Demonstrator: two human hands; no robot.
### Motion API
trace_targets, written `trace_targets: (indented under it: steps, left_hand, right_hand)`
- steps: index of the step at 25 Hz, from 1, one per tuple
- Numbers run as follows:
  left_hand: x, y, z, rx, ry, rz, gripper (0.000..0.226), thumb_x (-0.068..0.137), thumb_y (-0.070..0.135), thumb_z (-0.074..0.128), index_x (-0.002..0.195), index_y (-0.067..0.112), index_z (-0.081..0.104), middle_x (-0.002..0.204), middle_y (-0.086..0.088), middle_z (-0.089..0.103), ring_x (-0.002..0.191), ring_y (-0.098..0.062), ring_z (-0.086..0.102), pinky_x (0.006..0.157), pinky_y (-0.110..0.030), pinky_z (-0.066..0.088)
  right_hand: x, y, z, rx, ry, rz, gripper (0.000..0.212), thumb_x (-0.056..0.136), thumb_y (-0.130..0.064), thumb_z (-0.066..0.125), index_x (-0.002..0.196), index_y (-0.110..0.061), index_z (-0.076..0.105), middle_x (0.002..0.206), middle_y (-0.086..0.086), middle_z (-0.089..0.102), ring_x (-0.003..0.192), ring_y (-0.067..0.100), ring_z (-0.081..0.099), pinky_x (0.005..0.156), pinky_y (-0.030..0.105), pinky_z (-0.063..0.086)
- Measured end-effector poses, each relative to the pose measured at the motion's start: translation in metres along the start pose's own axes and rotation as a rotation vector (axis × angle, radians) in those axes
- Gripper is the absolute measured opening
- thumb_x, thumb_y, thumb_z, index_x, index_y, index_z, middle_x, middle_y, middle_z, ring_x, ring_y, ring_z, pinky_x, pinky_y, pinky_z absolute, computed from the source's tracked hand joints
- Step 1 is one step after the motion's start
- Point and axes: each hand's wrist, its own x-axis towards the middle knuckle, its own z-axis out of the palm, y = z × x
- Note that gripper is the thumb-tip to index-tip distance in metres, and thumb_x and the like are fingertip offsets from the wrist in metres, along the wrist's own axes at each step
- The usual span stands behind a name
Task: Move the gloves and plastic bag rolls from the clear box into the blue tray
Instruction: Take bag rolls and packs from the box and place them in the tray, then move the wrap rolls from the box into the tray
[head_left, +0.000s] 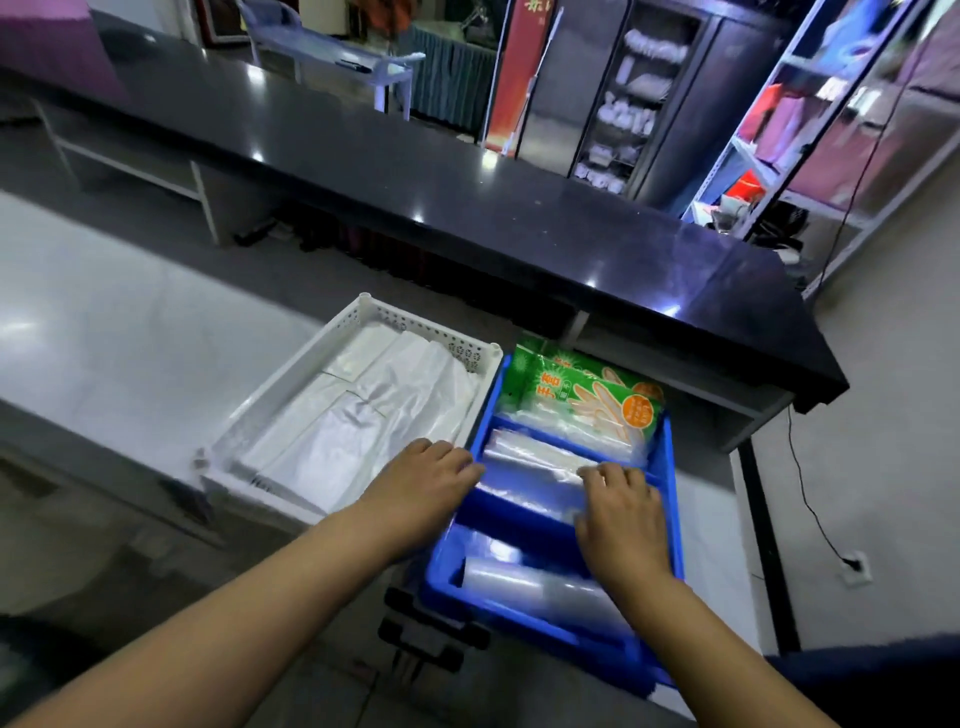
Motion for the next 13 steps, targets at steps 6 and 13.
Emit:
trace_targets:
  steps: [6,13]
  left_hand:
    - [-0.192,-0.057,-0.034,-0.162,0.131,-0.214,0.037,0.056,0.025,0.082,0.09,0.021,0.07,0.093,0.001,0.072,0.084,-0.019,0.068,0.072,-0.027,0.055]
    - [-0.43,-0.125,-0.042,-0.222,0.065,-0.866,0.025,0.067,0.02,0.075,0.091,0.019,0.068,0.092,-0.001,0.07,0.088,-0.026,0.065,0.075,-0.035,0.052]
  right_hand:
    - [-0.047,-0.182,-0.045,0.229,0.09,-0.345,0.03,0.071,-0.015,0.07,0.101,-0.014,0.067,0.094,0.008,0.07,0.087,0.033,0.063,0.071,0.041,0.05]
    - [-0.079,-0.392,-0.052,0.321,-0.025,-0.726,0.015,0.081,-0.022,0.06,0.094,-0.016,0.065,0.088,0.006,0.066,0.083,0.03,0.061,0.065,0.038,0.05]
